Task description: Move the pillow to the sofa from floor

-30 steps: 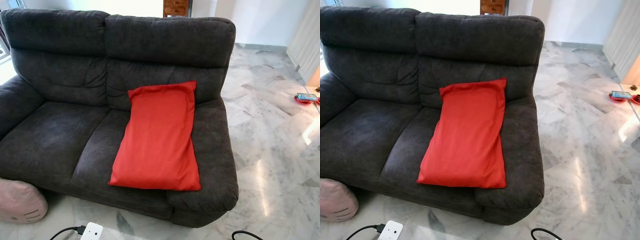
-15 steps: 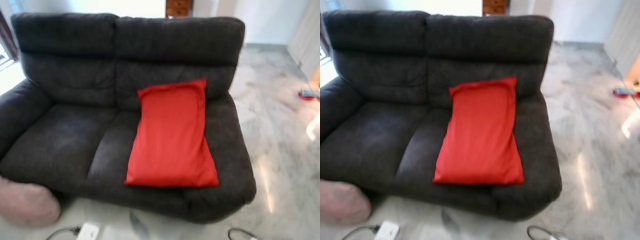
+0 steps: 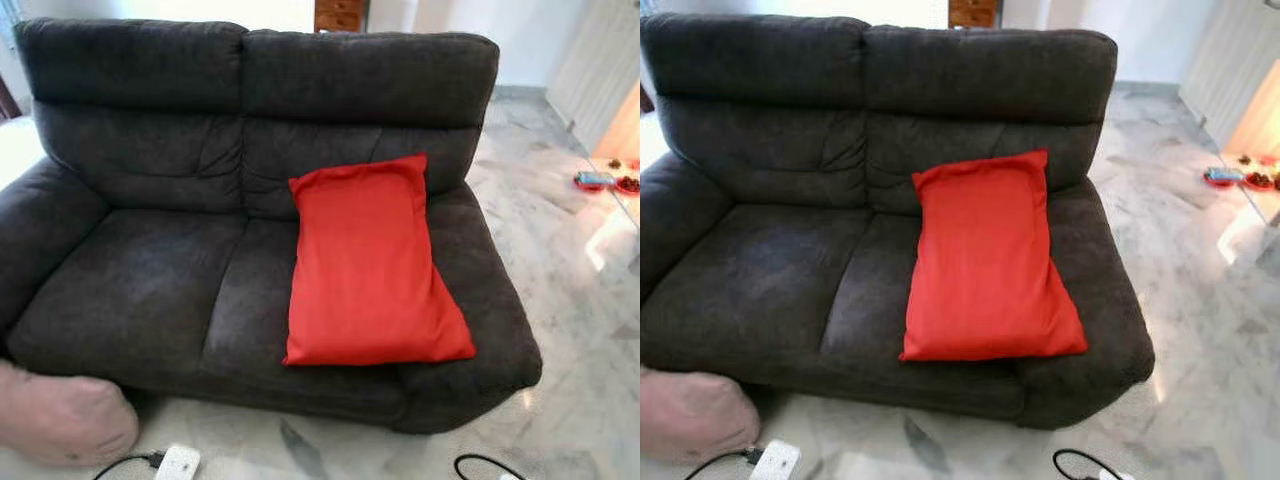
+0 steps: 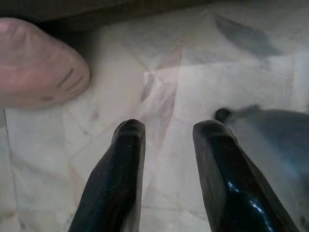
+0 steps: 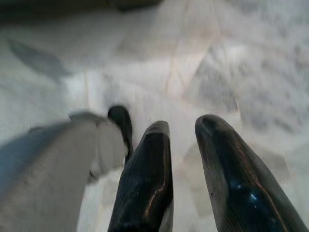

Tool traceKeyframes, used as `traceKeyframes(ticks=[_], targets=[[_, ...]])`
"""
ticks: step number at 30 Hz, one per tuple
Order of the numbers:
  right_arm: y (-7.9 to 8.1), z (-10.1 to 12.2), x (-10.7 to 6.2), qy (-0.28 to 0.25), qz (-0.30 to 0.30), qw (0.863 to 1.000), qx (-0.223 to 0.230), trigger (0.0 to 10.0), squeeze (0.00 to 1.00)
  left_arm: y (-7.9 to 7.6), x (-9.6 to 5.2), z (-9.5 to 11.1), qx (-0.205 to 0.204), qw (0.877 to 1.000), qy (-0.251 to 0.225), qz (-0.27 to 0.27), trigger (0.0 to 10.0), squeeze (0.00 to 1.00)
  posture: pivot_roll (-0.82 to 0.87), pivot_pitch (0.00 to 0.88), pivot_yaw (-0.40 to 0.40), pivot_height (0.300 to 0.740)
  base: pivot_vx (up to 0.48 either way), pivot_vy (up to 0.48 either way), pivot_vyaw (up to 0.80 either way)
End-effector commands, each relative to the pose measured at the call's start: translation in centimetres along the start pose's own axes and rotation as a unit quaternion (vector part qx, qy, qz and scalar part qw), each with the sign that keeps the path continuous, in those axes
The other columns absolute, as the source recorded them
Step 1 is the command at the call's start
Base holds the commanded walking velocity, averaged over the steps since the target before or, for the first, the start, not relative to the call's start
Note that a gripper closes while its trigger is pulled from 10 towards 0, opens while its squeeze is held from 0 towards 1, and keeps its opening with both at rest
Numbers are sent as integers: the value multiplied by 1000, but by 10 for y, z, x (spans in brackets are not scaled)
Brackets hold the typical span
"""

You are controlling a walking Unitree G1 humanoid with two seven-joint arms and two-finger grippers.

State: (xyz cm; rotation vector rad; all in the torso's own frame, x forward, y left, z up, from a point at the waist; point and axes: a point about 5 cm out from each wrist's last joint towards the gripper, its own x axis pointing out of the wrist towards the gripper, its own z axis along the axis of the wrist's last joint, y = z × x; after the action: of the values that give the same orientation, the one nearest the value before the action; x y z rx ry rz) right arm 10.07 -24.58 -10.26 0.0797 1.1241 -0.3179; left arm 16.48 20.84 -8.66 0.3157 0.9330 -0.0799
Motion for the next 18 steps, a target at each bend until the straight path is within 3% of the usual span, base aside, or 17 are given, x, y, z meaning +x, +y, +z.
traceKeyframes(ticks=[1,18], targets=[[8,5,1,-8,8,1000,1,10000,0,6,-2,-6,0,1000,10,8,10000,0,-47,69,-16,740,0,409,0],[36,11,3,-16,38,999,-13,10000,0,5,-2,-8,-4,1000,12,7,10000,0,-45,85,-19,740,0,407,0]])
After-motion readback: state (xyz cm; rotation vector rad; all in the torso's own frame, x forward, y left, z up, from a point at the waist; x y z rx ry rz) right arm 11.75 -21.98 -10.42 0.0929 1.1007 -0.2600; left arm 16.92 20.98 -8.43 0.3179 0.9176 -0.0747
